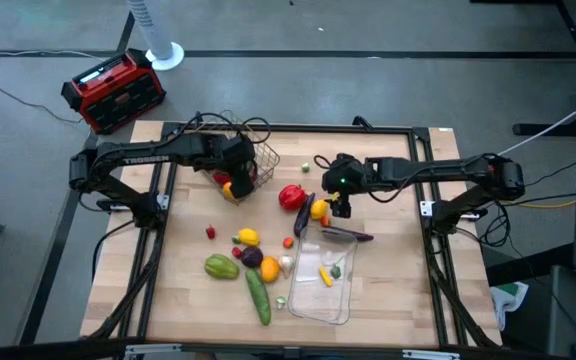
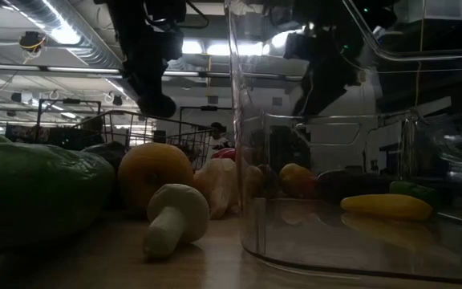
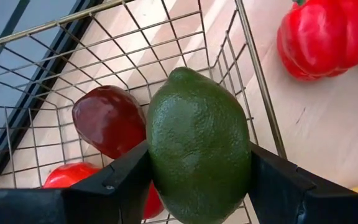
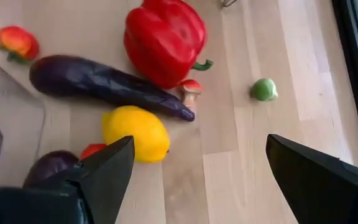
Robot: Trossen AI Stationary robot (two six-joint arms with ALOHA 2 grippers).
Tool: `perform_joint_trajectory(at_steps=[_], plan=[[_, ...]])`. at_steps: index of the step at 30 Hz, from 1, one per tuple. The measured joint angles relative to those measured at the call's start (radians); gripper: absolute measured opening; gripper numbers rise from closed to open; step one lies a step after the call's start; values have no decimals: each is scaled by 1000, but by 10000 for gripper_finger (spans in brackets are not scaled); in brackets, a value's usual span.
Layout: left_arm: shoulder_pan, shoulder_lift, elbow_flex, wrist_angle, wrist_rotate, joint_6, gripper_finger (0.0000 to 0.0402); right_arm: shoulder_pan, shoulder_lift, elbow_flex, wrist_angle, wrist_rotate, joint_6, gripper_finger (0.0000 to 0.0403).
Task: Sort produce into baskets
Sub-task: Put the green lime into the wire basket
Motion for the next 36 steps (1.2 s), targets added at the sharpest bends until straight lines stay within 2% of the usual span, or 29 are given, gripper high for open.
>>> perform_joint_trajectory(at_steps=[4, 8, 14, 23, 27, 36], plan=[[0, 0, 0, -3, 9, -2, 224, 1, 12, -21, 32, -1, -99, 360], [-1, 0, 0, -5, 70, 59, 224, 1, 39, -29, 66, -16, -168, 360], [-1, 0, 0, -3, 73, -26, 224, 1, 94, -30, 100, -19, -173, 360], [0, 0, 0, -6, 73, -39, 224, 1, 150, -30, 97, -19, -179, 360], [0, 0, 0, -11, 73, -39, 224, 1, 149, -29, 96, -23, -241, 360], [1, 0, 0, -5, 70, -8, 224, 1, 153, -29, 99, -88, -279, 360]])
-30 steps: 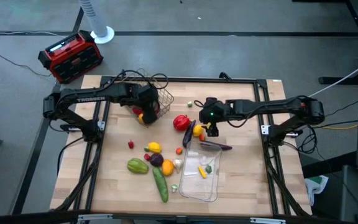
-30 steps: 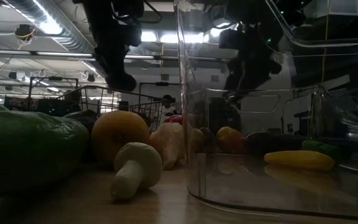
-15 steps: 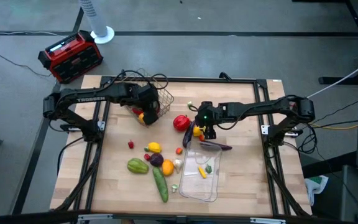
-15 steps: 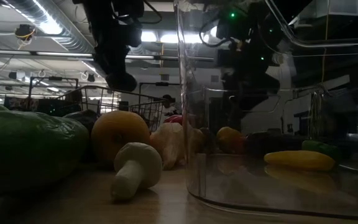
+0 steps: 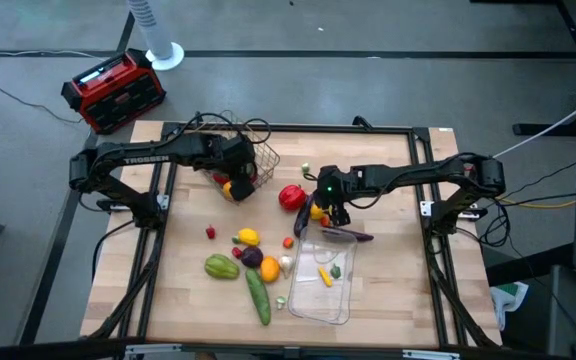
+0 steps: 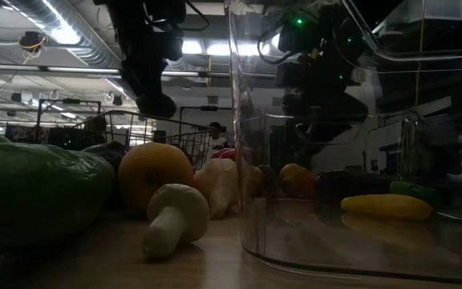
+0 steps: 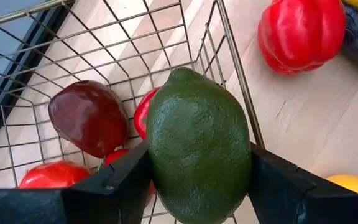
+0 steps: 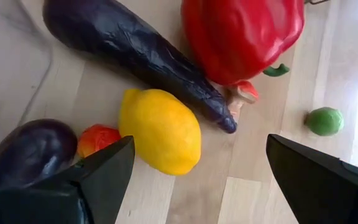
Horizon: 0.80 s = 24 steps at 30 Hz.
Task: Sort produce into baskets
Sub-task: Put the green lime into the wire basket
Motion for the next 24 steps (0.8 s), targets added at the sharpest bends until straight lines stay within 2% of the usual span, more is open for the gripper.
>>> perform_joint_trajectory(at_steps=[24], plan=[[-2, 0, 0, 45, 4, 86, 224, 0, 0, 0, -1, -11, 1, 360]])
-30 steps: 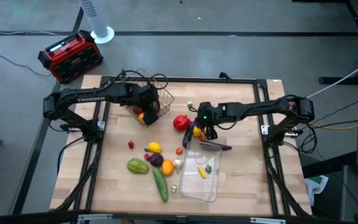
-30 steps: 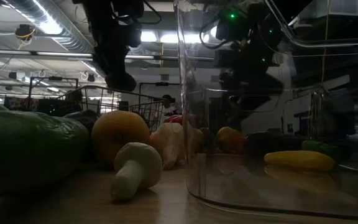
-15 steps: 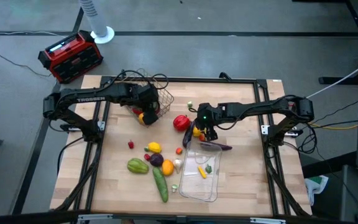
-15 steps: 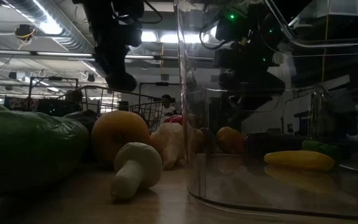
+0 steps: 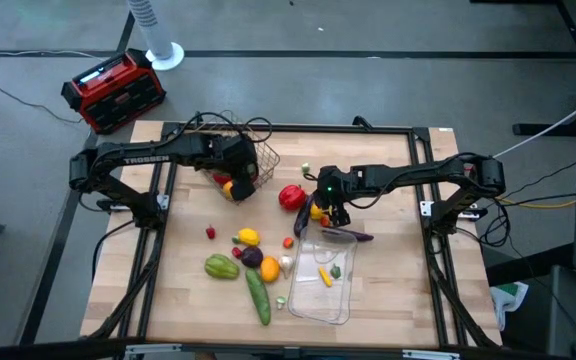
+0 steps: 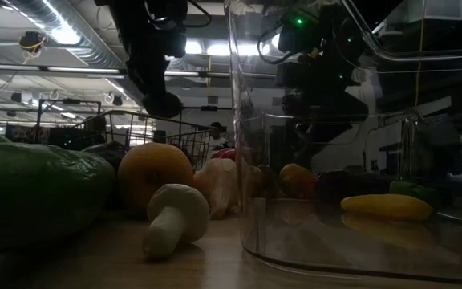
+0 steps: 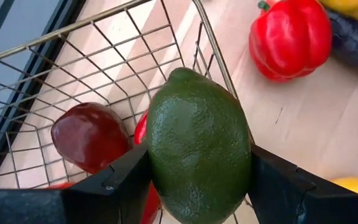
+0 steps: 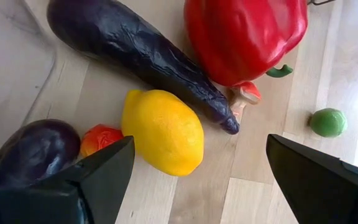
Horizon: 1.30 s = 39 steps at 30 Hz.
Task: Sort produce into baskets
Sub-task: Put the green lime into the wire basket
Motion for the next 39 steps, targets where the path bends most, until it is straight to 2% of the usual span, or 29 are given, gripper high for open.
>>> perform_joint_trajectory(at_steps=[5, 13, 28, 33, 39], plan=[[0, 0, 0, 2, 20, -18, 224, 0, 0, 0, 0, 0, 0, 360], [0, 0, 0, 23, -9, -64, 224, 0, 0, 0, -3, 9, 24, 360], [0, 0, 0, 16, -10, -66, 224, 0, 0, 0, -2, 11, 24, 360], [15, 0, 0, -89, -49, -16, 224, 0, 0, 0, 0, 11, 24, 360], [57, 2, -1, -130, -55, -219, 224, 0, 0, 0, 1, 11, 24, 360]])
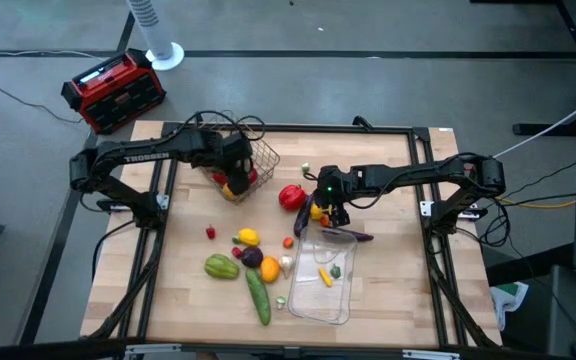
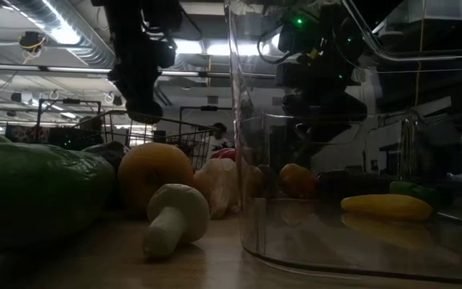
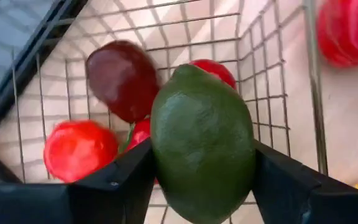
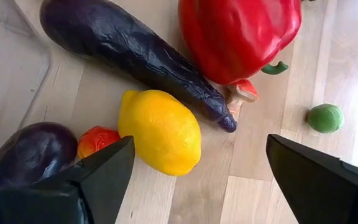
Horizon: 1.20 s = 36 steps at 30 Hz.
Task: Sort produce into baskets
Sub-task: Put the green lime into the wire basket
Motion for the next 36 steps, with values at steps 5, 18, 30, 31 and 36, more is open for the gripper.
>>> perform_joint_trajectory(at_steps=[5, 18, 30, 31, 36], plan=[[47, -1, 0, -1, 2, -61, 224, 0, 0, 0, 0, 0, 0, 360], [96, -1, 0, 70, 191, -11, 224, 0, 0, 0, 0, 0, 0, 360], [96, -2, 0, 59, 241, -9, 225, 0, 0, 0, 0, 0, 0, 360], [96, -2, 0, 59, 241, -7, 228, 0, 0, 0, 0, 0, 0, 360], [102, -2, 0, 49, 213, -3, 280, 0, 0, 0, 0, 0, 0, 360]])
